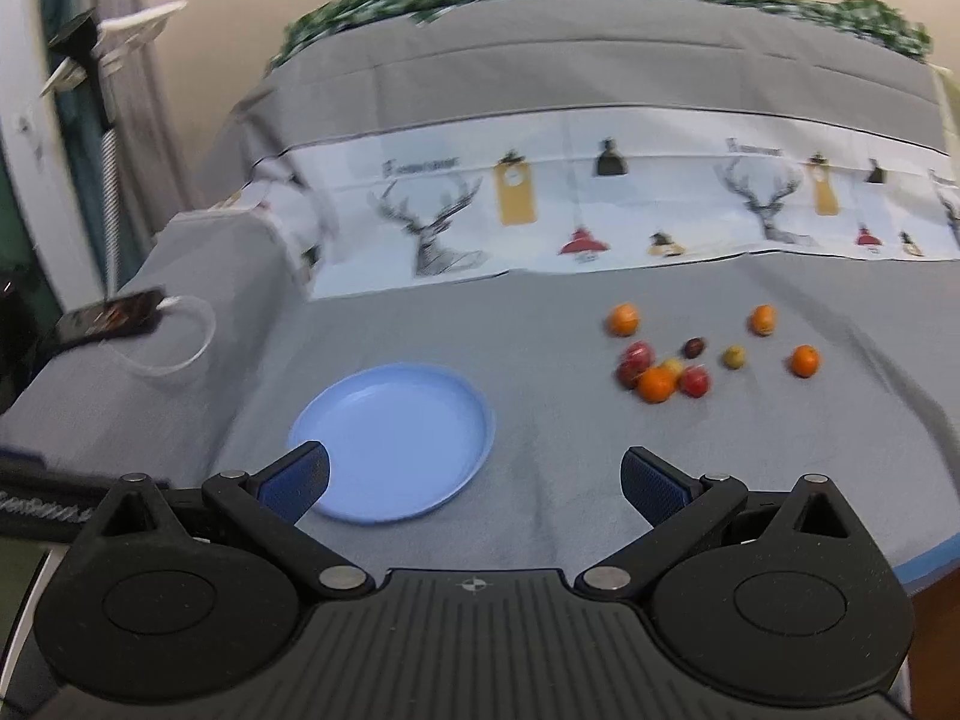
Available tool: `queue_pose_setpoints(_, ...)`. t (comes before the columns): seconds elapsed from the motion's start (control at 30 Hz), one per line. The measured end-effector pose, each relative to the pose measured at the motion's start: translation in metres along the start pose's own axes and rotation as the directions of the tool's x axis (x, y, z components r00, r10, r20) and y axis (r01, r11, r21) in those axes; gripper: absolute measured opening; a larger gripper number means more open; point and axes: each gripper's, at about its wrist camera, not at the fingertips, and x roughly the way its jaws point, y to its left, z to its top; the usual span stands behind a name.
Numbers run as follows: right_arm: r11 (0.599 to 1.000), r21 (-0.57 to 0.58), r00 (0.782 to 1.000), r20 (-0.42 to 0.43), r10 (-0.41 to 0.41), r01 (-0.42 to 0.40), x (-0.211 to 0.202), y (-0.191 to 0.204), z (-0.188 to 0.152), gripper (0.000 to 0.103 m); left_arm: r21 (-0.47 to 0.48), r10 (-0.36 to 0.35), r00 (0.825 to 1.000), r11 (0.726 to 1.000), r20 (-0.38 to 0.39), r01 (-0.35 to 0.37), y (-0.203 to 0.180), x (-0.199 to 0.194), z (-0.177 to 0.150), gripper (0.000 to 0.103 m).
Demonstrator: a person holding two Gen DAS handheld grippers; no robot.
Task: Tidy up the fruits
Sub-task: 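Grasp a red date with the left tool while the right tool grasps a mandarin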
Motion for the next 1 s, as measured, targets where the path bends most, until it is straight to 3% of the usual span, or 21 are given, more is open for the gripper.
queue_pose_setpoints(0.13, 0.992, 0.068, 0.993, 0.046, -0.110, 0.107, 0.010, -0.037, 0.007, 0.103, 0.003, 0.013, 1.000, 1.000, -0.022, -0.013, -0.021, 0.019, 0.018, 0.103)
queue_pose_setpoints(0.23, 0.970, 0.124, 0.977, 0.023, -0.212, 0.208, 0.026, -0.072, 0.011, 0.103, 0.021, -0.037, 0.997, 0.999, -0.067, 0.039, -0.044, 0.043, 0.037, 0.103)
queue_pose_setpoints(0.37, 0.930, 0.158, 0.943, -0.028, -0.332, 0.332, 0.056, -0.122, 0.013, 0.103, 0.066, -0.150, 0.973, 0.984, -0.175, 0.164, -0.086, 0.085, 0.063, 0.103)
queue_pose_setpoints(0.47, 0.887, 0.169, 0.903, -0.077, -0.422, 0.429, 0.087, -0.163, 0.015, 0.103, 0.069, -0.192, 0.956, 0.975, -0.221, 0.211, -0.122, 0.120, 0.080, 0.103)
queue_pose_setpoints(0.77, 0.837, 0.281, 0.872, -0.293, -0.392, 0.470, 0.214, -0.283, 0.021, 0.102, 0.052, -0.223, 0.928, 0.967, -0.298, 0.249, -0.220, 0.247, 0.150, 0.099)
queue_pose_setpoints(0.87, 0.816, 0.322, 0.867, -0.315, -0.386, 0.480, 0.248, -0.306, 0.021, 0.102, 0.020, -0.208, 0.923, 0.974, -0.324, 0.227, -0.243, 0.281, 0.165, 0.098)
queue_pose_setpoints(0.97, 0.811, 0.270, 0.843, -0.318, -0.435, 0.520, 0.280, -0.320, 0.025, 0.102, 0.042, -0.208, 0.913, 0.971, -0.350, 0.237, -0.263, 0.301, 0.170, 0.094)
queue_pose_setpoints(1.0, 0.815, 0.263, 0.845, -0.313, -0.434, 0.516, 0.287, -0.323, 0.025, 0.102, 0.047, -0.210, 0.909, 0.969, -0.360, 0.243, -0.269, 0.307, 0.170, 0.091)
